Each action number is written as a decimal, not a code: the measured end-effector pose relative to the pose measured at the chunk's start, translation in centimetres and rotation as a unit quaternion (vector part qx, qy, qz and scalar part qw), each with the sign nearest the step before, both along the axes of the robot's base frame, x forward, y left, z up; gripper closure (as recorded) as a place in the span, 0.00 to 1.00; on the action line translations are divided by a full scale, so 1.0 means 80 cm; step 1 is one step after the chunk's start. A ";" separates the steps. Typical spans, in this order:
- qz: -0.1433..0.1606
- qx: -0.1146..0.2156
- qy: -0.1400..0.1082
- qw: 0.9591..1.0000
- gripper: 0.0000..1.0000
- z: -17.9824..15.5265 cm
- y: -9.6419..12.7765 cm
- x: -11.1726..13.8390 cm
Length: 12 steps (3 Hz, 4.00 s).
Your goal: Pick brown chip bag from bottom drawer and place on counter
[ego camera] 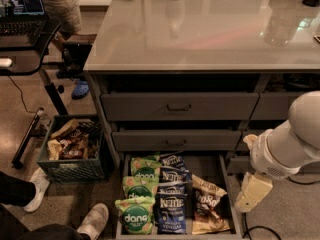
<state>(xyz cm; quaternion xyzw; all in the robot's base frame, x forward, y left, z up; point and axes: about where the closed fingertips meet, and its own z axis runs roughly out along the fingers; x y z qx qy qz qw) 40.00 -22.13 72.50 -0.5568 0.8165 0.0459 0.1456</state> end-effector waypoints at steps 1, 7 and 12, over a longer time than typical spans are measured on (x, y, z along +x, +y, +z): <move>-0.016 0.013 0.019 1.000 0.00 -0.078 0.000 0.000; -0.063 0.075 -0.007 0.995 0.00 -0.325 -0.010 0.083; -0.006 0.208 0.054 0.977 0.00 -0.556 -0.025 0.182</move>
Offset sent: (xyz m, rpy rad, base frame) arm 0.0353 -0.0136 -0.2178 0.1288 0.0038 -0.1301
